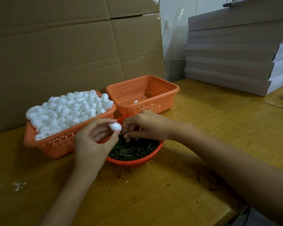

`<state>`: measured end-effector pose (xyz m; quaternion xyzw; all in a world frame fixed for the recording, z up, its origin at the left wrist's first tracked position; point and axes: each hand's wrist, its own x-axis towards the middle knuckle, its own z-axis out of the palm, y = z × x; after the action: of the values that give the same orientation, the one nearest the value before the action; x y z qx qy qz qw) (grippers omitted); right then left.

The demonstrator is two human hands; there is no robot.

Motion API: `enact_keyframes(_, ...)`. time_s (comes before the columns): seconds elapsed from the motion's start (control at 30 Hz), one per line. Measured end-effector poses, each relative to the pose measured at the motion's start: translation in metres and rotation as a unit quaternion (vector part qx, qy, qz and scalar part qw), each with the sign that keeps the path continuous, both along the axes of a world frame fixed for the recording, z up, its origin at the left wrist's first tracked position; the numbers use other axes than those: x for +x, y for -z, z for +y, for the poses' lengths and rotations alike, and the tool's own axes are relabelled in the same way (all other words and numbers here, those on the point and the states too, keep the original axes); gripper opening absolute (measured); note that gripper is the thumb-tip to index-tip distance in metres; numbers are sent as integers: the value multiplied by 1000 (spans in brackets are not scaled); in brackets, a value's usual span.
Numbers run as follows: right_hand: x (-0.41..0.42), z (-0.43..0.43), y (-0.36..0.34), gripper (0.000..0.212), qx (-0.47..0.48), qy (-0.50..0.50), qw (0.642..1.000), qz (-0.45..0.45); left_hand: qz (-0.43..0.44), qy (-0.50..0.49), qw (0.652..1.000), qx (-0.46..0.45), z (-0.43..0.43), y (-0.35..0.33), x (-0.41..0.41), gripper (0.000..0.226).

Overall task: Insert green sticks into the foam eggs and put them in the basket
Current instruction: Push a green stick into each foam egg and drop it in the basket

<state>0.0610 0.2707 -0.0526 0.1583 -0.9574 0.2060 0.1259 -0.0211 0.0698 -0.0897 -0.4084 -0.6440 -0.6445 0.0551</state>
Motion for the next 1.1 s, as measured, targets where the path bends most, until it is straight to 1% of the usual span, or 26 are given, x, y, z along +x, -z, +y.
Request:
enact_keyframes(0.07, 0, 0, 0, 12, -18, 1, 1000, 9, 1, 1, 1000, 1, 0, 0, 0, 37)
enact_keyframes(0.2, 0, -1, 2, 12, -54, 4, 998, 38, -2, 1, 1000, 5, 0, 0, 0, 31)
enact_keyframes(0.37, -1, -1, 2, 12, -71, 2, 996, 61, -6, -2, 1000, 11, 0, 0, 1, 26)
enact_keyframes(0.47, -1, 0, 3, 12, -85, 2, 995, 60, -11, -1, 1000, 14, 0, 0, 1, 24)
enact_keyframes(0.63, -1, 3, 1, 13, -110, -3, 993, 30, -21, 8, 1000, 10, -1, 0, 0, 23)
enact_keyframes(0.7, -1, 3, 1, 14, -99, -3, 995, 29, -17, 6, 1000, 7, -1, 0, -1, 25)
enact_keyframes(0.83, -2, 2, 0, 14, -49, 4, 998, 43, -14, 6, 1000, 12, 0, 0, -1, 27)
enact_keyframes(1.0, 0, 0, 0, 21, -56, 10, 996, 63, 3, 4, 1000, 4, 0, 1, -2, 26)
enact_keyframes(1.1, 1, -1, 0, 25, -40, 5, 996, 78, 8, 3, 1000, -7, -1, 1, -2, 23)
